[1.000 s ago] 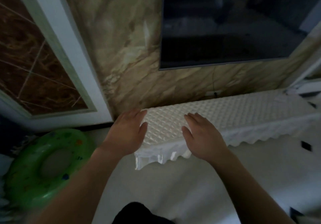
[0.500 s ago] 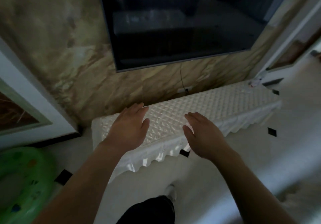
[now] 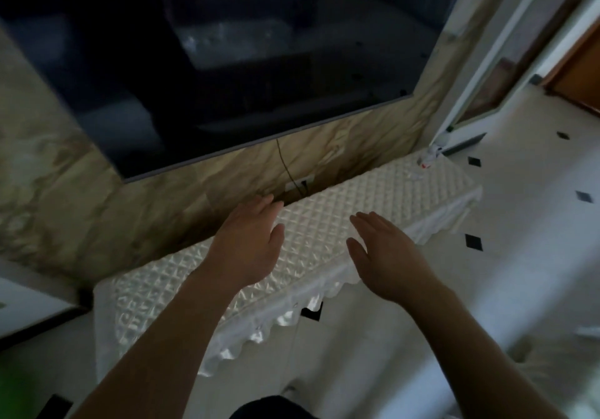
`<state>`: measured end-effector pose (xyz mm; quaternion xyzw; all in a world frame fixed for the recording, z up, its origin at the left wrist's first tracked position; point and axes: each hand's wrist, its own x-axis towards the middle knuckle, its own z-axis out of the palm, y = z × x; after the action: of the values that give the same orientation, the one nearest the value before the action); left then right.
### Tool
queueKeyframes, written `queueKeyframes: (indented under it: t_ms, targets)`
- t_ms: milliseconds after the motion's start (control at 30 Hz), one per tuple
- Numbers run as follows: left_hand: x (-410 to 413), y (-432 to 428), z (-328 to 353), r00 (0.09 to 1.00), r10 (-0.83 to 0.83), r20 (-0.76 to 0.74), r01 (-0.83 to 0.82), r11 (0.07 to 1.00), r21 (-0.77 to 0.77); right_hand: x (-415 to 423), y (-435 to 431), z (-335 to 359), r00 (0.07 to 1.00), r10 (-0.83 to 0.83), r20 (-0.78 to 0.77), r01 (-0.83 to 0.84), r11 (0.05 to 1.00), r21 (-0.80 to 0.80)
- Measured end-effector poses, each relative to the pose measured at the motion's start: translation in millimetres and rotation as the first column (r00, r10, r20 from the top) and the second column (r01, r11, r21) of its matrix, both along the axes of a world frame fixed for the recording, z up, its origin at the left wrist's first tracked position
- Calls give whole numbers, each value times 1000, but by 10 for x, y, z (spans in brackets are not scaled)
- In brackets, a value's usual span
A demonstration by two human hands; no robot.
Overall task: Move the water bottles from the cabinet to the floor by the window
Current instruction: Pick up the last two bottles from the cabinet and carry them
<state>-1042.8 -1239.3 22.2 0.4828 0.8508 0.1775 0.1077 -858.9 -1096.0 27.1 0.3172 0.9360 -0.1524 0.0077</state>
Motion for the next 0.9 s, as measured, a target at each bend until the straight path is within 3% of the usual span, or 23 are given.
queueKeyframes:
  t_ms: [900]
  targets:
    - [1771,4001,-44,997,58,47,-59,998,25,1837,4161,80,999,-30,-41,28,999,-34]
